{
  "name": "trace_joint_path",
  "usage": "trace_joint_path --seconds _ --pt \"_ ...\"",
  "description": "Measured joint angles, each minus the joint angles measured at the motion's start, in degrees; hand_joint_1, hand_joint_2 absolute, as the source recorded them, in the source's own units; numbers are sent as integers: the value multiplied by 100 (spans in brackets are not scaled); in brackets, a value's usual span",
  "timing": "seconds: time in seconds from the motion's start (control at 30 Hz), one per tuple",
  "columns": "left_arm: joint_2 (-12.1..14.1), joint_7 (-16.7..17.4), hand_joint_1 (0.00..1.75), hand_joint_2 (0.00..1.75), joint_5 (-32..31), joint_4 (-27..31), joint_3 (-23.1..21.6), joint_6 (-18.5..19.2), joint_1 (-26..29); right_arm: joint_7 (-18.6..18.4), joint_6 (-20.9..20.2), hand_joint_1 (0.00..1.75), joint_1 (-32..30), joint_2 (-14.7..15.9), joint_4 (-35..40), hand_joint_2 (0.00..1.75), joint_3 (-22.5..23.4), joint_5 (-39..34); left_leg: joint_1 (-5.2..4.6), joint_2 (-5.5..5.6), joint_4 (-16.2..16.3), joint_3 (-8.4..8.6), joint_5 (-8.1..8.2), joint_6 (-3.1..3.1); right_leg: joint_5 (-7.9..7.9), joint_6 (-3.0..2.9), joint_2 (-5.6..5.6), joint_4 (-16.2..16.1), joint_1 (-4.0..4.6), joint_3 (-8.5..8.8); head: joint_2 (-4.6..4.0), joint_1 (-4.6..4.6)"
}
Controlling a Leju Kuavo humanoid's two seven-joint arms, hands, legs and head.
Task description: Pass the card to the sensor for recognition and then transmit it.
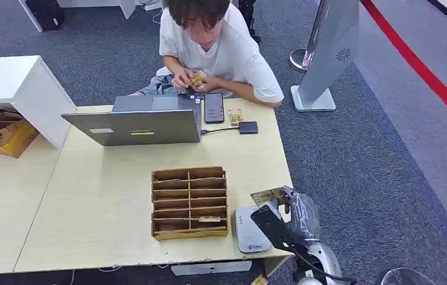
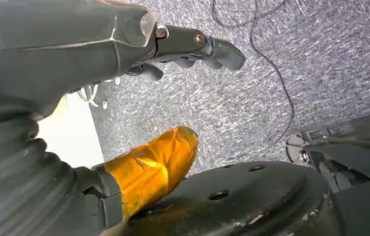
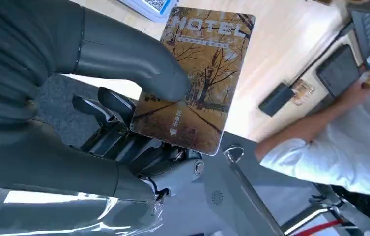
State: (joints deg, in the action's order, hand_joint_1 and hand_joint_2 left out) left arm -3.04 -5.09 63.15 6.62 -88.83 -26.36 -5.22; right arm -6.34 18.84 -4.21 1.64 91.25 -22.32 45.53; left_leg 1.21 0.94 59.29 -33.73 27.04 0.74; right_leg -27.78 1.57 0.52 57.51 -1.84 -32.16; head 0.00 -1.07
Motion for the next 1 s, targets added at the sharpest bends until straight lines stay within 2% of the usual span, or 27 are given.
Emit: trace_joint_path --seconds 0.3,0.47,0.73,0.87,1.0 --pt "-7 -46 0 175 35 0 0 0 0 503 361 175 -101 0 555 175 9 190 0 0 0 0 0 0 0 0 0 0 0 0 0 -2" --pt "-22 -61 0 175 44 0 0 0 -2 568 404 175 -93 0 861 175 2 249 0 0 0 0 0 0 0 0 0 0 0 0 0 0" --pt "-24 -57 0 175 22 0 0 15 -4 955 643 175 -38 0 1298 175 -195 372 0 0 0 0 0 0 0 0 0 0 0 1 0 0" --pt "-26 70 0 175 33 0 0 70 -16 1034 645 175 131 0 1399 175 -356 431 0 0 0 0 -1 0 0 0 1 0 0 1 0 -2" --pt "-24 290 0 175 -94 0 -2 284 -32 1051 573 175 438 0 1401 175 -572 478 0 -1 0 0 -1 0 1 0 1 1 0 2 0 0"
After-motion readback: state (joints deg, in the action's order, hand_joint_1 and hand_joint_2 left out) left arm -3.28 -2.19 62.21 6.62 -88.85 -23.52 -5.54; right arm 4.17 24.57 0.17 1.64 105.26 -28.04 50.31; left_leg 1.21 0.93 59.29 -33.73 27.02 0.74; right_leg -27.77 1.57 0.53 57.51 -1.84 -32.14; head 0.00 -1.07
